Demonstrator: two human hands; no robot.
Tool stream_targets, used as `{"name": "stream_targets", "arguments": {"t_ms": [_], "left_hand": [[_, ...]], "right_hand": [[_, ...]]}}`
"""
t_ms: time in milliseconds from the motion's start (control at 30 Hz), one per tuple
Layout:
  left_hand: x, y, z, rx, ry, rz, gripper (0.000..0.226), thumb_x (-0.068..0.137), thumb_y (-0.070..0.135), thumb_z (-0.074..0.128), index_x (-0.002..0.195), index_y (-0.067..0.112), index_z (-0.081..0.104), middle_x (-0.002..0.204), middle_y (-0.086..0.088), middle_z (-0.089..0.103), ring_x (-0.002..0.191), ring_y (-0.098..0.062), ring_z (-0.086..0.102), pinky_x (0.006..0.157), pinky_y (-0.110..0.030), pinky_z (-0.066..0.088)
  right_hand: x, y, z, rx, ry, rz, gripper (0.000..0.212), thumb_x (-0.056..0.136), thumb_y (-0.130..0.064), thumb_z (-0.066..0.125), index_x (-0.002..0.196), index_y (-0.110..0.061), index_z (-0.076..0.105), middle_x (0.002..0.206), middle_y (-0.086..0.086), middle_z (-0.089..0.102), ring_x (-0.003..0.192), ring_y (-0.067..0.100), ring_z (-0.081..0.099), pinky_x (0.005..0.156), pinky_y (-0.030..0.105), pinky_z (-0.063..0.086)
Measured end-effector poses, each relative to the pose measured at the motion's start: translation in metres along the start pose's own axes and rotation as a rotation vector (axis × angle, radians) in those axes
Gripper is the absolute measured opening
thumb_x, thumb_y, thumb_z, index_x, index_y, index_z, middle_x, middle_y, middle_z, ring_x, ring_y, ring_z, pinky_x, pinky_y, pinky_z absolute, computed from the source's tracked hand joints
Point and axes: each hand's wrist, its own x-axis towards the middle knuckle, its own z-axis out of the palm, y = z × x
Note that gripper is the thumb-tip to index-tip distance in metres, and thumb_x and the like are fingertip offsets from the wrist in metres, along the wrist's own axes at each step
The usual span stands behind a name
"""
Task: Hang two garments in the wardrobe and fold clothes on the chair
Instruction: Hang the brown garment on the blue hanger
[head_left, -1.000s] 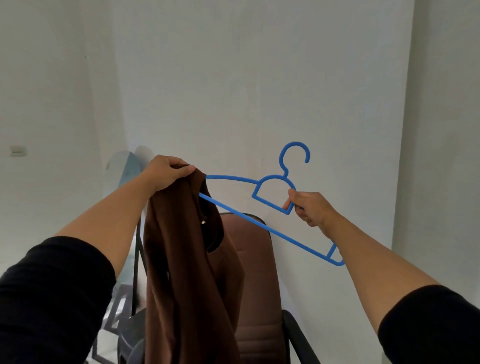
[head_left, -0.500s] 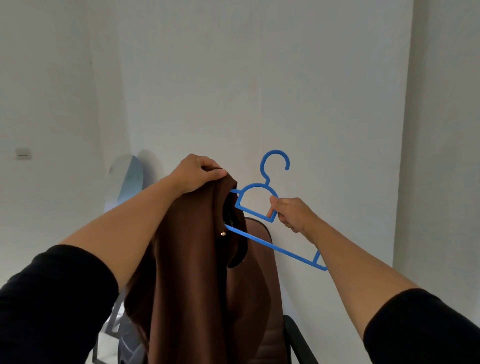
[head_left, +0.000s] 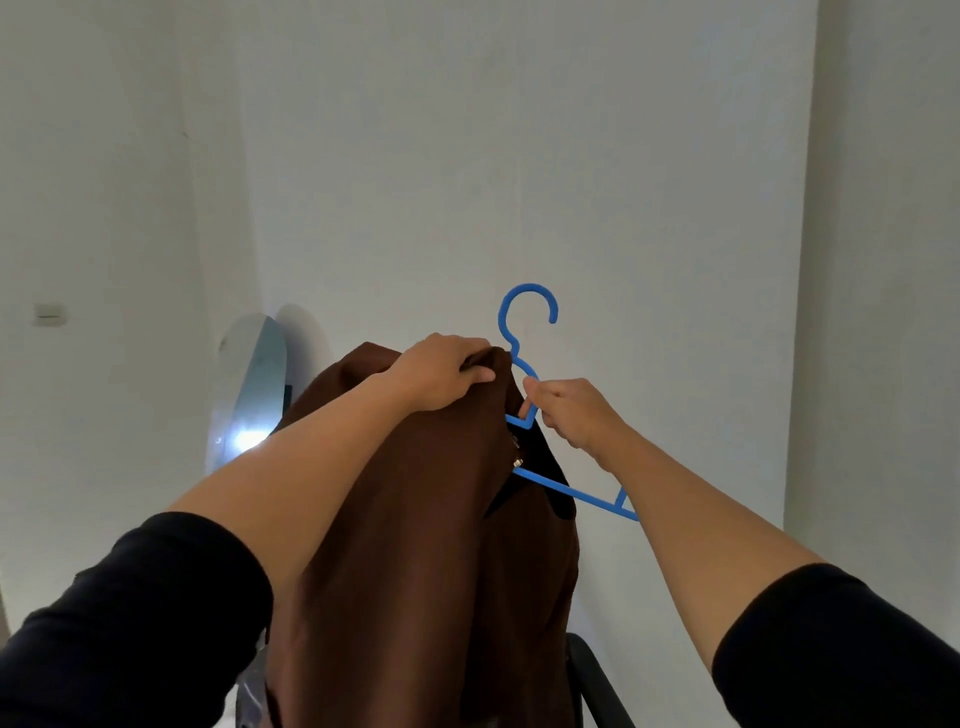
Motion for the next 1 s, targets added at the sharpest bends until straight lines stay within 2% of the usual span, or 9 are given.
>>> {"name": "stream_targets", "arguments": {"t_ms": [67, 200, 367, 500, 633, 733, 800, 867, 1000], "left_hand": [[0.001, -0.002, 0.001, 0.005, 0.068, -0.016, 0.03, 0.097, 0.033, 0.047, 0.12, 0.017, 0.056, 0.111, -0.006, 0.065, 0.099, -0.023, 0.058, 0.089, -0.036, 0.045], [0.004, -0.013, -0.002, 0.037, 0.22, -0.082, 0.025, 0.096, 0.032, 0.047, 0.114, 0.017, 0.058, 0.106, -0.006, 0.065, 0.1, -0.027, 0.058, 0.086, -0.039, 0.047], [0.008, -0.026, -0.014, 0.078, 0.374, -0.143, 0.018, 0.096, 0.028, 0.046, 0.105, 0.016, 0.055, 0.098, -0.009, 0.065, 0.095, -0.031, 0.058, 0.081, -0.043, 0.047], [0.013, -0.023, -0.02, 0.083, 0.429, -0.164, 0.019, 0.096, 0.028, 0.045, 0.109, 0.017, 0.055, 0.101, -0.01, 0.065, 0.098, -0.033, 0.057, 0.086, -0.047, 0.046], [0.014, -0.015, -0.015, 0.065, 0.41, -0.13, 0.019, 0.097, 0.028, 0.045, 0.11, 0.017, 0.054, 0.101, -0.01, 0.065, 0.096, -0.032, 0.058, 0.086, -0.047, 0.047], [0.011, -0.019, -0.011, 0.065, 0.394, -0.121, 0.019, 0.097, 0.027, 0.045, 0.11, 0.016, 0.054, 0.1, -0.009, 0.065, 0.094, -0.031, 0.058, 0.086, -0.048, 0.048], [0.008, -0.026, -0.009, 0.056, 0.382, -0.13, 0.019, 0.097, 0.027, 0.045, 0.109, 0.015, 0.054, 0.099, -0.009, 0.065, 0.093, -0.03, 0.058, 0.086, -0.048, 0.048], [0.005, -0.035, -0.007, 0.046, 0.372, -0.144, 0.019, 0.097, 0.026, 0.045, 0.109, 0.016, 0.054, 0.1, -0.009, 0.065, 0.094, -0.03, 0.058, 0.087, -0.048, 0.048], [-0.003, -0.059, -0.004, 0.028, 0.363, -0.217, 0.017, 0.096, 0.024, 0.046, 0.108, 0.016, 0.054, 0.101, -0.012, 0.065, 0.095, -0.033, 0.057, 0.087, -0.049, 0.047]], "right_hand": [[0.002, 0.0, 0.0, -0.033, 0.027, -0.027, 0.038, 0.098, -0.041, 0.04, 0.094, -0.016, 0.068, 0.067, 0.0, 0.048, 0.061, 0.009, 0.043, 0.059, 0.02, 0.036], [0.01, 0.012, -0.001, -0.2, 0.197, -0.103, 0.034, 0.09, -0.053, 0.048, 0.108, -0.027, 0.061, 0.102, -0.004, 0.054, 0.096, 0.015, 0.054, 0.088, 0.038, 0.046], [0.001, 0.036, 0.002, -0.081, 0.433, -0.007, 0.023, 0.088, -0.037, 0.06, 0.087, -0.016, 0.049, 0.081, 0.0, 0.052, 0.075, 0.017, 0.053, 0.071, 0.032, 0.049], [-0.006, 0.038, 0.021, -0.074, 0.325, 0.17, 0.043, 0.086, -0.044, 0.06, 0.061, -0.01, 0.049, 0.058, 0.003, 0.049, 0.055, 0.015, 0.048, 0.065, 0.036, 0.05], [-0.004, 0.035, 0.04, -0.04, 0.236, 0.282, 0.038, 0.085, -0.047, 0.061, 0.082, -0.009, 0.063, 0.075, 0.006, 0.061, 0.063, 0.016, 0.059, 0.063, 0.027, 0.056], [-0.001, 0.039, 0.043, 0.05, 0.234, 0.347, 0.026, 0.089, -0.028, 0.062, 0.103, -0.007, 0.067, 0.091, 0.009, 0.066, 0.067, 0.017, 0.063, 0.058, 0.019, 0.054], [0.002, 0.044, 0.043, 0.129, 0.229, 0.434, 0.026, 0.091, -0.019, 0.06, 0.113, -0.006, 0.064, 0.101, 0.011, 0.066, 0.066, 0.018, 0.064, 0.065, 0.023, 0.057], [0.007, 0.048, 0.042, 0.309, 0.223, 0.525, 0.028, 0.091, -0.013, 0.059, 0.118, -0.003, 0.059, 0.101, 0.011, 0.062, 0.068, 0.016, 0.062, 0.069, 0.026, 0.058], [0.007, 0.051, 0.035, 0.772, 0.228, 0.588, 0.027, 0.092, -0.004, 0.056, 0.118, -0.009, 0.054, 0.1, 0.009, 0.059, 0.075, 0.014, 0.054, 0.058, 0.023, 0.046]]}}
